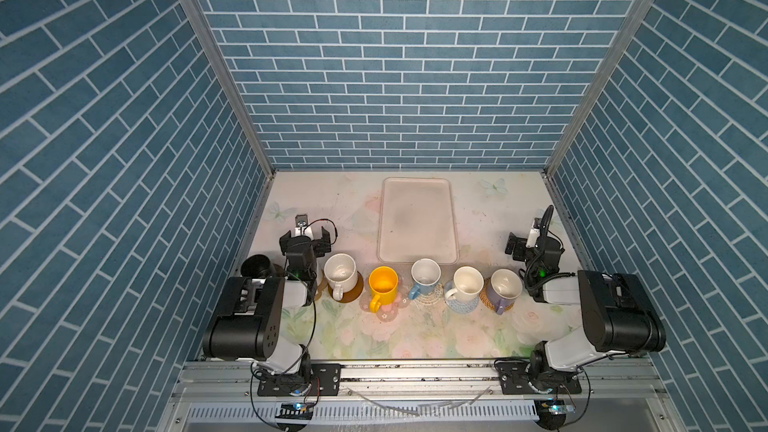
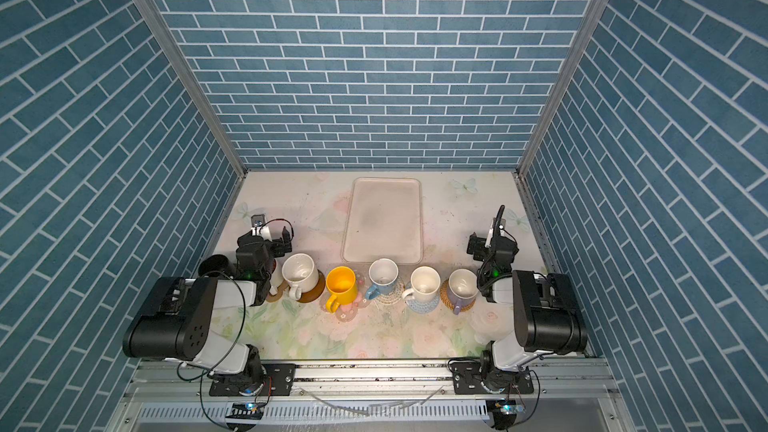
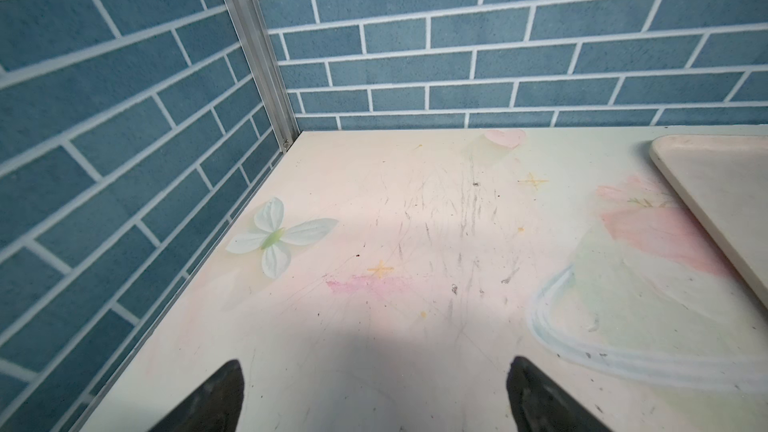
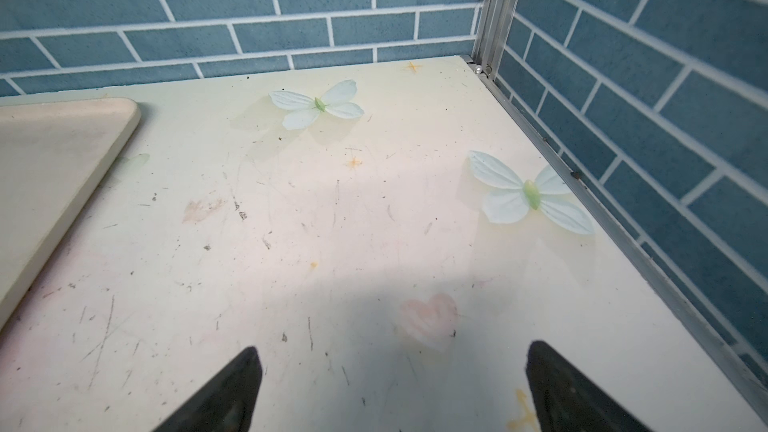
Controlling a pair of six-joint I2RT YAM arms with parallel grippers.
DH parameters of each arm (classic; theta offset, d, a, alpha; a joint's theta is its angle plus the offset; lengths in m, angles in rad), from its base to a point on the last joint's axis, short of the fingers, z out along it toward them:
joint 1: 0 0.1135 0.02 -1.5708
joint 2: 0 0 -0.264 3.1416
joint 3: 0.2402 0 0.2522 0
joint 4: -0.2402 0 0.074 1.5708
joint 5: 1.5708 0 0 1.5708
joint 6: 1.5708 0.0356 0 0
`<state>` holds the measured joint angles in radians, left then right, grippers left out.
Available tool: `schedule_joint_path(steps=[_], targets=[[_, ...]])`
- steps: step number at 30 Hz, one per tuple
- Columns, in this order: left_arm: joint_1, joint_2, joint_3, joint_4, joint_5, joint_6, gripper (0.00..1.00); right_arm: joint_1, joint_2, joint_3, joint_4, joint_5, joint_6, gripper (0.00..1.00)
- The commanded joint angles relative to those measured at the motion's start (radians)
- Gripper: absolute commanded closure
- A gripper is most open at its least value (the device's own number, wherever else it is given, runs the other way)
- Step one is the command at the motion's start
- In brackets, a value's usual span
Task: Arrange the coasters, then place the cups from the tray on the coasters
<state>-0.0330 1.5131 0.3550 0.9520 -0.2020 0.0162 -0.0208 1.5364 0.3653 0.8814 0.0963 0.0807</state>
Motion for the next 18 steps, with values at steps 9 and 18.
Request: schedule_joint_path(steps=[9, 18], targets=[[-0.005, 0.008, 0.005, -0.047, -0.008, 0.004, 0.01, -0.004, 0.006, 0.02, -0.002, -0.006, -0.03, 0.01], [-0.004, 0.009, 0.007, -0.048, -0.008, 0.005, 0.01, -0.003, 0.004, 0.02, -0.001, -0.019, -0.038, 0.01]])
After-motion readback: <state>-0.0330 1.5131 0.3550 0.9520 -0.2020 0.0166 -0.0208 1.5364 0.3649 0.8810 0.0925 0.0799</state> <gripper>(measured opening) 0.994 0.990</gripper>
